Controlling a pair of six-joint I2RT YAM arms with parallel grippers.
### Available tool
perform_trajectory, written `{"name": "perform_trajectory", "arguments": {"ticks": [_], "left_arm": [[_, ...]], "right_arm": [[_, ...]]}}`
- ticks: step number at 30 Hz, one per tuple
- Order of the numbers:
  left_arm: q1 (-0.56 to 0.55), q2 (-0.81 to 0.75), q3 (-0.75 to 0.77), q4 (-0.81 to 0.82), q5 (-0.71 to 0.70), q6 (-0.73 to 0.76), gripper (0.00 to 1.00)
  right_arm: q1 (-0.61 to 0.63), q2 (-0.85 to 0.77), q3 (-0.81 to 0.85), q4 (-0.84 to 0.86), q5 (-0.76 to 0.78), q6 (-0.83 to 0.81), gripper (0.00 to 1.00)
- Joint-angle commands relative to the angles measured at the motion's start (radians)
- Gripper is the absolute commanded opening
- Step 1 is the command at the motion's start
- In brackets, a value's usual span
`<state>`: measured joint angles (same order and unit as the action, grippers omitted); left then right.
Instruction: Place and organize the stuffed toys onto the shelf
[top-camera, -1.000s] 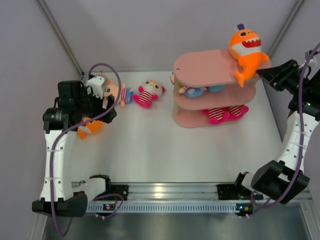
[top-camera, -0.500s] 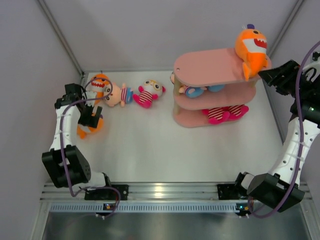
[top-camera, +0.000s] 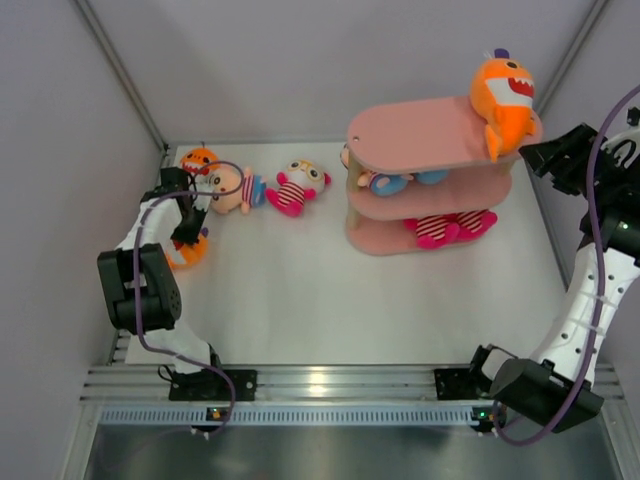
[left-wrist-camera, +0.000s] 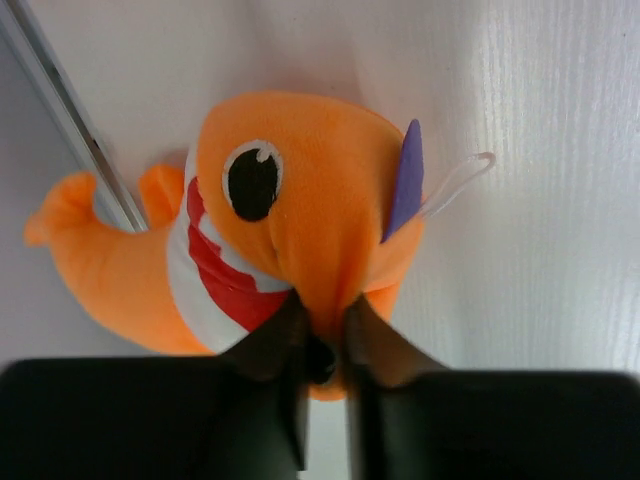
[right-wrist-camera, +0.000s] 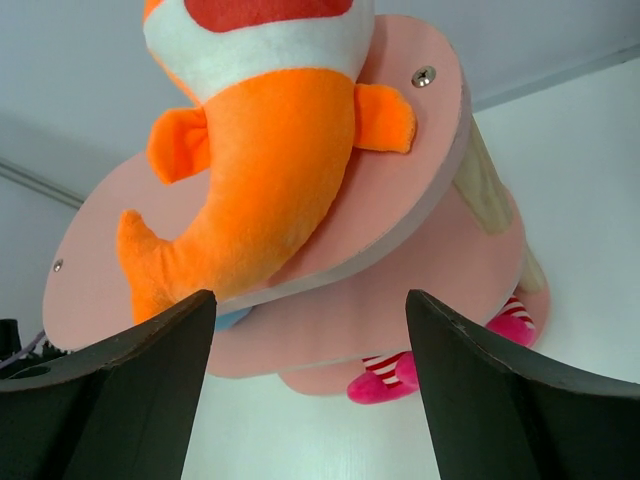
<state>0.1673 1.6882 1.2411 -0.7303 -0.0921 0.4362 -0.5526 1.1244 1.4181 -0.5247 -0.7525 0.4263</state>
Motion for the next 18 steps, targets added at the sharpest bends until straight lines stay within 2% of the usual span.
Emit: {"name": "perform_trajectory", "arguments": {"ticks": [1,2,5,10,12,13,15,16,17,18], "left_arm": [[0.001,-0.021,-0.015,0.046,0.081,-0.016,0.09],[0.003,-0.031,-0.014,0.046,0.087,-0.034,0.00],[0.001,-0.129,0.004,0.025,0.188,-0.101,0.00],[0.003,-0.435,0.148,-0.032,0.529,-0.296,0.00],[0.003,-0.523,0.214,-0.029,0.647,-0.399,0.00],[0.003,-0.544,0.284,-0.031,0.754,-0.431,0.00],[0.003,-0.559,0.349,-0.031,0.865,-0.586,0.00],[0.003,-0.553,0.380,-0.029,0.981,-0.643,0.00],[0.003,-0.535,0.418,-0.031,1.026,-0.762,0.00],[0.003,-0.526,0.440,-0.031,1.066,-0.819,0.00]], "right_arm": [[-0.001,-0.070,0.061,-0.034,0.041,-0.035,0.77],[0.000,-0.086,0.067,-0.043,0.050,-0.041,0.78],[0.009,-0.119,0.107,-0.089,0.085,-0.072,0.77],[0.037,-0.182,0.174,-0.113,0.159,-0.121,0.76],[0.077,-0.201,0.188,-0.091,0.112,-0.150,0.76],[0.100,-0.213,0.185,-0.060,0.084,-0.155,0.76],[0.212,-0.245,0.157,0.053,0.020,-0.144,0.76],[0.264,-0.256,0.150,0.084,0.027,-0.139,0.75],[0.377,-0.255,0.147,0.106,0.042,-0.138,0.74],[0.434,-0.244,0.162,0.092,0.109,-0.165,0.73]]}}
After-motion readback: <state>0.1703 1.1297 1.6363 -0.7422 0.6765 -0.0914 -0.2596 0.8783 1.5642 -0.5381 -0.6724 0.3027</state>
